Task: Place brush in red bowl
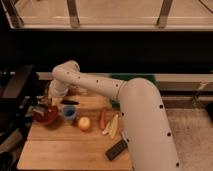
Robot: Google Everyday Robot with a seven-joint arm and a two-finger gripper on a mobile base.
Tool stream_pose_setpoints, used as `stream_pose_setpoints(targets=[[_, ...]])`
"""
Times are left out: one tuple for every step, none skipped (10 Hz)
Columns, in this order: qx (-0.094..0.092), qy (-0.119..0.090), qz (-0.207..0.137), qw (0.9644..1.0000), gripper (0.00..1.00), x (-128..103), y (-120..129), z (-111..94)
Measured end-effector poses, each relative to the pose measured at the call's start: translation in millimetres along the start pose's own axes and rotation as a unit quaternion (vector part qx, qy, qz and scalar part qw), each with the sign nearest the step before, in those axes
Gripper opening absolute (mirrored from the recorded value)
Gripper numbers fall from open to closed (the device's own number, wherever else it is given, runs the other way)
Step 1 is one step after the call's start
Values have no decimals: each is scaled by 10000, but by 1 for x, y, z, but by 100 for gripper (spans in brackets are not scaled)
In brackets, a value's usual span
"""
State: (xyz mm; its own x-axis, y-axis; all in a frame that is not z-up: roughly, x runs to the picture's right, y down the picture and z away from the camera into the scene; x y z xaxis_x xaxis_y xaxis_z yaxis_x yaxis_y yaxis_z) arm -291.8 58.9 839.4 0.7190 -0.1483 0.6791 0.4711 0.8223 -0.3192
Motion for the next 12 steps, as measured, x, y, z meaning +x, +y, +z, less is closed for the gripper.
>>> stream_pose_setpoints(targets=[[-11, -2, 63, 10000, 27, 3, 0, 3], [-31, -18, 134, 9999, 37, 6, 1, 7], [-53, -38, 194, 9998, 47, 8, 1, 11], [-72, -66, 242, 9997, 57, 9, 1, 13], [-89, -106, 286, 9995, 68, 9, 1, 16], [-108, -165, 313, 9993, 77, 8, 3, 17], [-113, -222, 317, 9992, 80, 6, 4, 17], [-113, -254, 318, 9991, 80, 5, 5, 17], [-107, -298, 305, 9990, 80, 2, 5, 15], [-80, -336, 299, 9990, 80, 0, 5, 9], [-63, -379, 302, 9988, 80, -1, 4, -2], [-62, -377, 310, 9988, 80, 1, 5, -4]])
